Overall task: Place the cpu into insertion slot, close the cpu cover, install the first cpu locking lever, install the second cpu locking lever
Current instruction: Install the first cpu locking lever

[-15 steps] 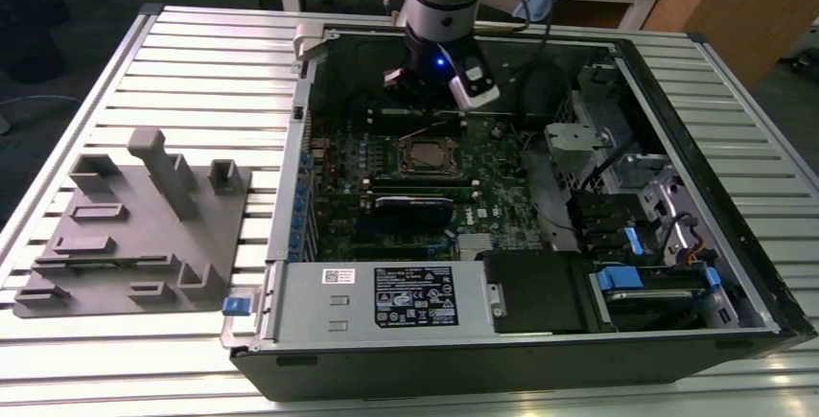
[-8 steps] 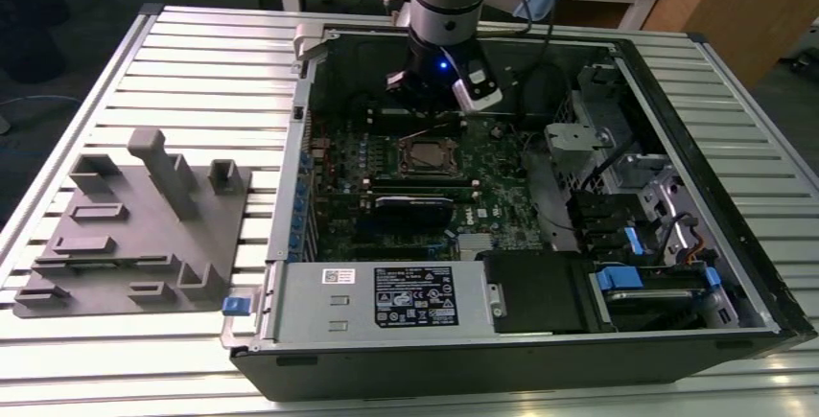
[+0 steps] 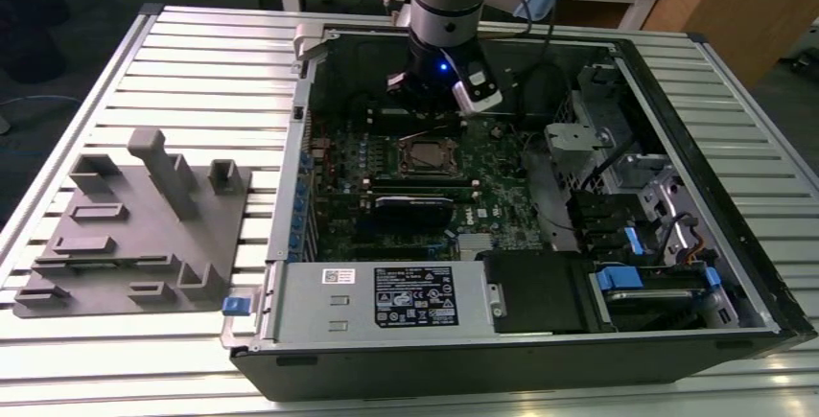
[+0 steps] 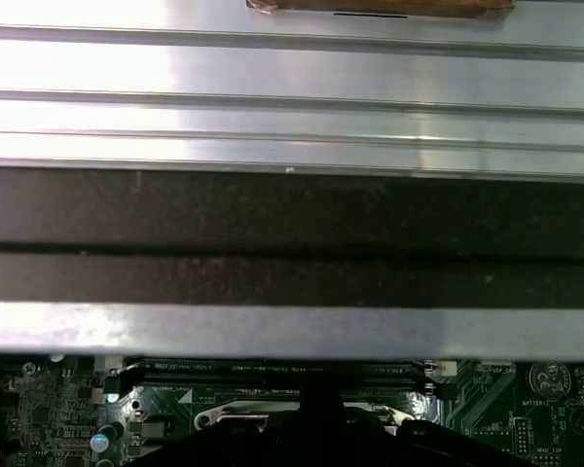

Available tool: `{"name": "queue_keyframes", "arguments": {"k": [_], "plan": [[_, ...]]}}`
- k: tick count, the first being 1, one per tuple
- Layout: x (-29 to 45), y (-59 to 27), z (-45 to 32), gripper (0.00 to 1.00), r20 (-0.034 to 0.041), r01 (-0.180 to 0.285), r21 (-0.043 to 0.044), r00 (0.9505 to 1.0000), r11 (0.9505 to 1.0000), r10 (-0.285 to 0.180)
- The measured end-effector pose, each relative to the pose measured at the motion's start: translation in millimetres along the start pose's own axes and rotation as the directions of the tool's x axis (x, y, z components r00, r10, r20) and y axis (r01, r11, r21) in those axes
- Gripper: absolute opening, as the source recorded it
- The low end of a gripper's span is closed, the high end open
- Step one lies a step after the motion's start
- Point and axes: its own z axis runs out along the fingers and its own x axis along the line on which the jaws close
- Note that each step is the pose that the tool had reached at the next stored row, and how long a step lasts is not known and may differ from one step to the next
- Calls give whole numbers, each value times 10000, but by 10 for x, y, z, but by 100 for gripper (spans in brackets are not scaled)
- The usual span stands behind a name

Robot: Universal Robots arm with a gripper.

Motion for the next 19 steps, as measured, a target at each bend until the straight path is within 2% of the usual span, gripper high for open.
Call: {"name": "queue_keyframes", "arguments": {"k": [6,19], "plan": [[1,-1,7,11,79,-523,20,9986,9986,522],[7,7,8,11,91,-594,22,9982,9982,594]]}}
